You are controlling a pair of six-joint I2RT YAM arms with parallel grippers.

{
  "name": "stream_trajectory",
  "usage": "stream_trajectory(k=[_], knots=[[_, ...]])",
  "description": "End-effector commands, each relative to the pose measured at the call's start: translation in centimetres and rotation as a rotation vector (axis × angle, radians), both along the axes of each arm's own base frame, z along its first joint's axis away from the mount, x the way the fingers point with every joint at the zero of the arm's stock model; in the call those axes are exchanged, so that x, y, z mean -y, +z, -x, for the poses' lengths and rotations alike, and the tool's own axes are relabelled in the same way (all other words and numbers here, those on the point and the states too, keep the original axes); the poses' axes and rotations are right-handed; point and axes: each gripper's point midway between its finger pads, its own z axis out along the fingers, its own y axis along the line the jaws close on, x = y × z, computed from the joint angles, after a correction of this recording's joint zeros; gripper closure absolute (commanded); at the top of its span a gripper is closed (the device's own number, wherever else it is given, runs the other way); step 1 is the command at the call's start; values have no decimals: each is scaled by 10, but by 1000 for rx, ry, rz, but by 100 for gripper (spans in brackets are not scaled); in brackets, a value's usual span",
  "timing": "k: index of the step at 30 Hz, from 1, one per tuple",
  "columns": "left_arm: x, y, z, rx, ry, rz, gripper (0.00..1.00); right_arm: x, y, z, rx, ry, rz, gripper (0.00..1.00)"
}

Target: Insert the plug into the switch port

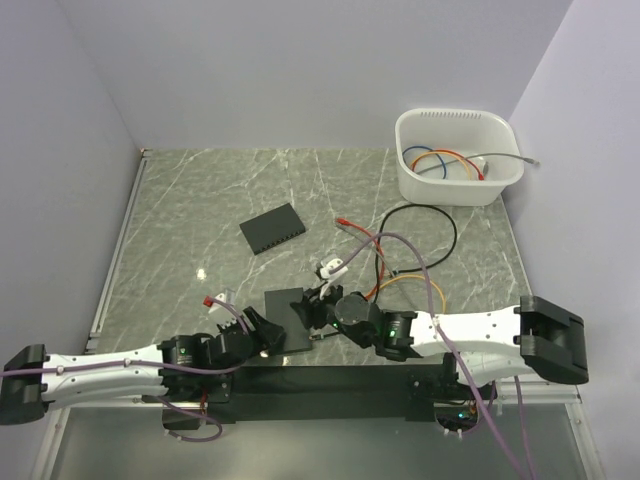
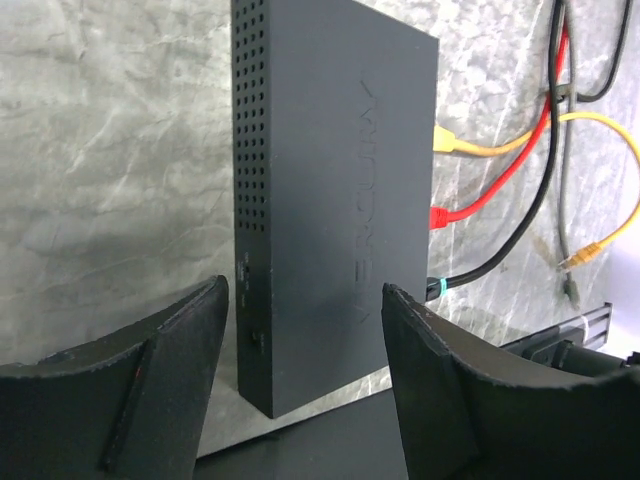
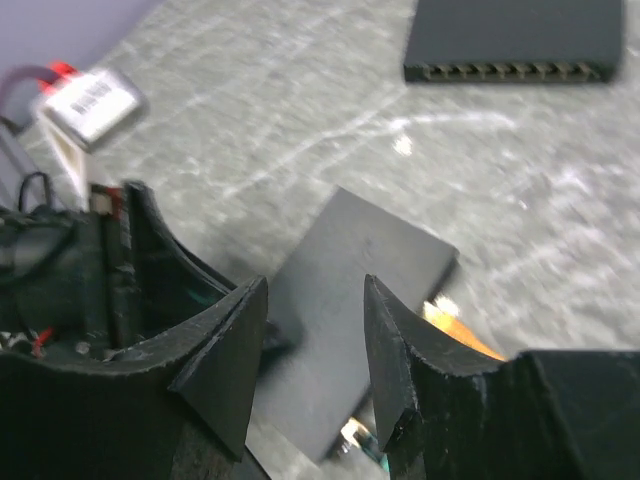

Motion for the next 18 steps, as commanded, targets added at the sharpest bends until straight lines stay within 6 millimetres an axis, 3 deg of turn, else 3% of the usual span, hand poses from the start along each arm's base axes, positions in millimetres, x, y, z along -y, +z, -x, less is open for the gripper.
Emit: stream_trajectory(k=[1,3,4,5,7,8,10,11,13,14,16,17,18], knots=[[-5,7,1,-25,26,-24,31,20,2,-8,-15,-118,-8,49],[-5,12,-3,-8,36,-32,30,27,7,-18,-14,-189,9,49],[-3,18,-5,6,37,-33,30,36,-5,-24,-28,-228,80,49],[-3,20,-6,12,40,-43,28,36,4,-32,-31,-259,78,49],[-1,26,-11,38,45,-55,26,47,-8,-44,-74,-308,137,49],[-1,27,-15,47,51,-60,21,56,-3,-61,-89,-362,123,49],[4,33,-20,74,28,-51,19,62,-3,-71,-139,-357,101,49],[2,36,-28,83,46,-43,18,75,1,-89,-154,-404,81,49],[6,39,-34,103,-1,-32,18,79,3,-96,-186,-388,75,49],[-3,40,-48,107,43,-30,18,77,12,-103,-178,-387,64,49],[-3,35,-53,104,-4,-43,18,84,-2,-111,-214,-406,131,49],[-8,39,-67,120,36,-29,18,80,0,-114,-225,-402,134,49],[-9,38,-71,127,21,-41,18,80,-12,-117,-252,-403,166,49]])
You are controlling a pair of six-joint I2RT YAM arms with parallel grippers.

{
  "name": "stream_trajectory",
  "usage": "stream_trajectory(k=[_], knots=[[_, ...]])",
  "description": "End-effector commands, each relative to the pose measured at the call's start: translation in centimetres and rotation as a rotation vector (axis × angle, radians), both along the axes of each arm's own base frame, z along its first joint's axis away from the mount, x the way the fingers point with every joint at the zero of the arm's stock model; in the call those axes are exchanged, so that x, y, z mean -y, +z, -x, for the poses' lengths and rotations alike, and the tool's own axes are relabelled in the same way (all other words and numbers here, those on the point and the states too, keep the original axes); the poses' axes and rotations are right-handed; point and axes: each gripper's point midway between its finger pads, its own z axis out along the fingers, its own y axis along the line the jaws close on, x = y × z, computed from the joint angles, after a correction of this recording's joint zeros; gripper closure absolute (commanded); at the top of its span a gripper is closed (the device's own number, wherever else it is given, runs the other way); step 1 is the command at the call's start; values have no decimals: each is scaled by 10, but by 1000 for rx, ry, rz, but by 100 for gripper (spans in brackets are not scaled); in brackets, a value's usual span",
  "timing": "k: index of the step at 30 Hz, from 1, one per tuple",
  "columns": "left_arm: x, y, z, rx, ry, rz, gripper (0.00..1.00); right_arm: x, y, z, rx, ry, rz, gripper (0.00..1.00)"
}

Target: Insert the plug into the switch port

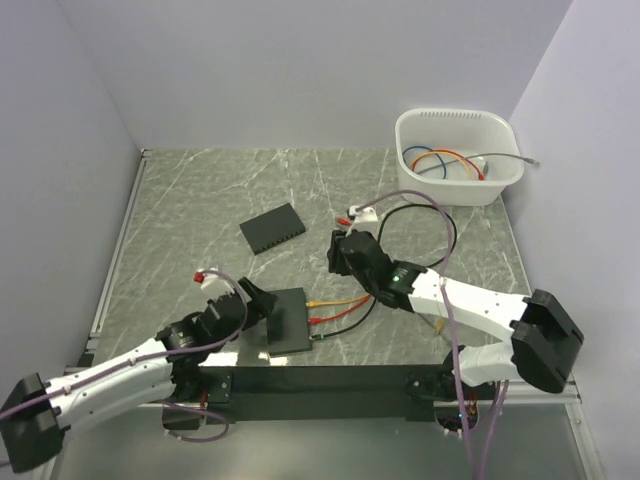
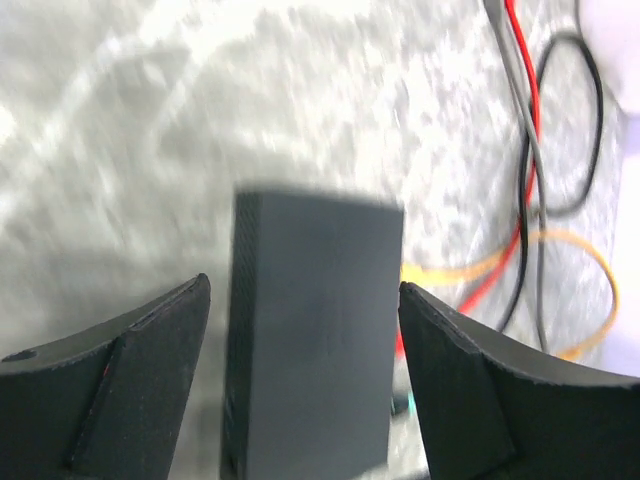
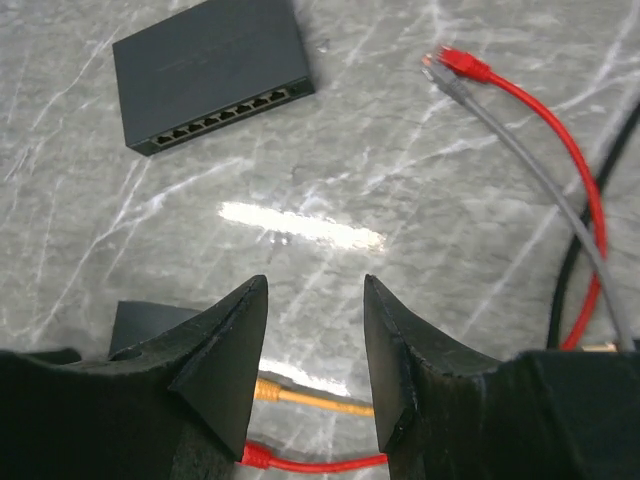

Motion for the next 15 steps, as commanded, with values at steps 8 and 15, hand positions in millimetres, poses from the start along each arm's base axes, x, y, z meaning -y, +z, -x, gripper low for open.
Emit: stream_trajectory(k=[8,15], knots=[[38,-1,-28,4,-210,39,26,-13,-80,31,-273,61,-29,52],[56,2,-33,18,-267,76,29,0,-117,59,-397,38,-20,53]])
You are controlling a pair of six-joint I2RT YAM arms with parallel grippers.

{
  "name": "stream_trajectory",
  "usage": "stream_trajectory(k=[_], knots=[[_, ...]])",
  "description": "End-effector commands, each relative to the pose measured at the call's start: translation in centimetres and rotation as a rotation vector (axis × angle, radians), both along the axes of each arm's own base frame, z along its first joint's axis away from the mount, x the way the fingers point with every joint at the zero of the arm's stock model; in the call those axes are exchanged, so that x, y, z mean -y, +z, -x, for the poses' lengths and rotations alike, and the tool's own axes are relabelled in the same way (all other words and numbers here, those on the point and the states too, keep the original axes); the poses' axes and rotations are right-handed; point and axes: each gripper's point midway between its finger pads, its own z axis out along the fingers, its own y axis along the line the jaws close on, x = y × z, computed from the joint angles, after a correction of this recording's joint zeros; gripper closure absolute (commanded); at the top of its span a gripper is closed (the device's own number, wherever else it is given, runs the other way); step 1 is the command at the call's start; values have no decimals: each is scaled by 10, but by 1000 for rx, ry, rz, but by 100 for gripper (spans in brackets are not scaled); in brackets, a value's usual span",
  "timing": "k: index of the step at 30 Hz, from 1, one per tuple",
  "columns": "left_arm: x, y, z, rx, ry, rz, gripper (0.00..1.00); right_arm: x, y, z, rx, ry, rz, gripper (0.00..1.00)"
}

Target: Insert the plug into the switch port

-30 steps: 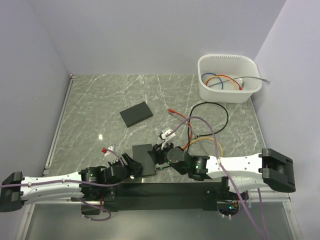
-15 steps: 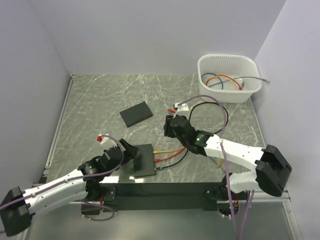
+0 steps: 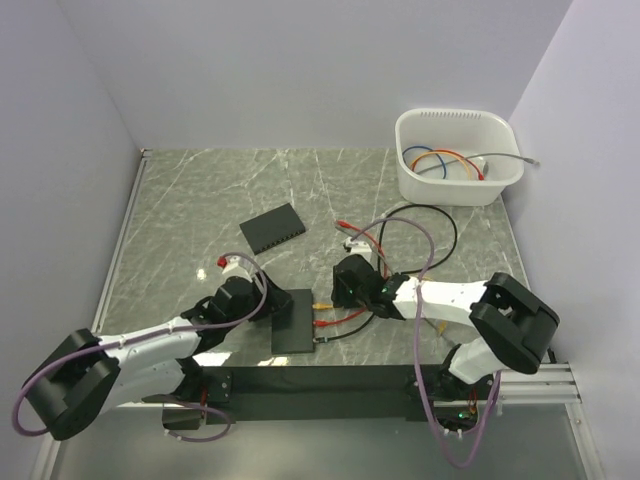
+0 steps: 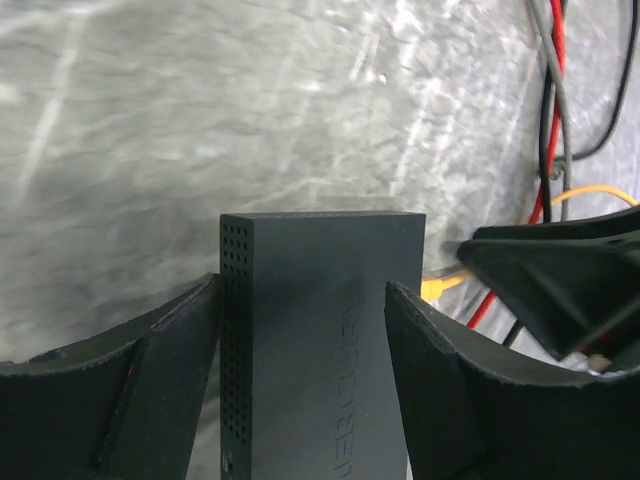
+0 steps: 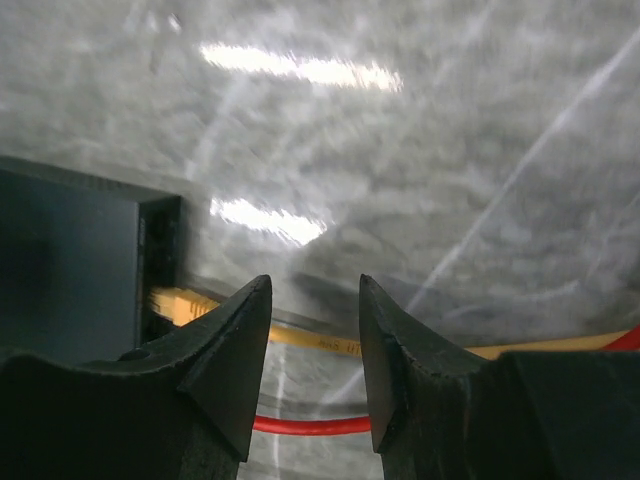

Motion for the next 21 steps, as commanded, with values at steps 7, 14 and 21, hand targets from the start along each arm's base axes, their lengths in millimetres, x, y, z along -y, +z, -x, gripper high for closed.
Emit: stream_trajectory(k=[7,14,21], knots=[[38,23,-8,55,-123,97,31,-2,-12,40,-124,-29,-105,53],[38,18,-4,44,-118,90,32,1,17,34,-46,-52,-90,53],[14,32,-6,53,-61,-25,30,-5,79,-15,145,-76,3,53]])
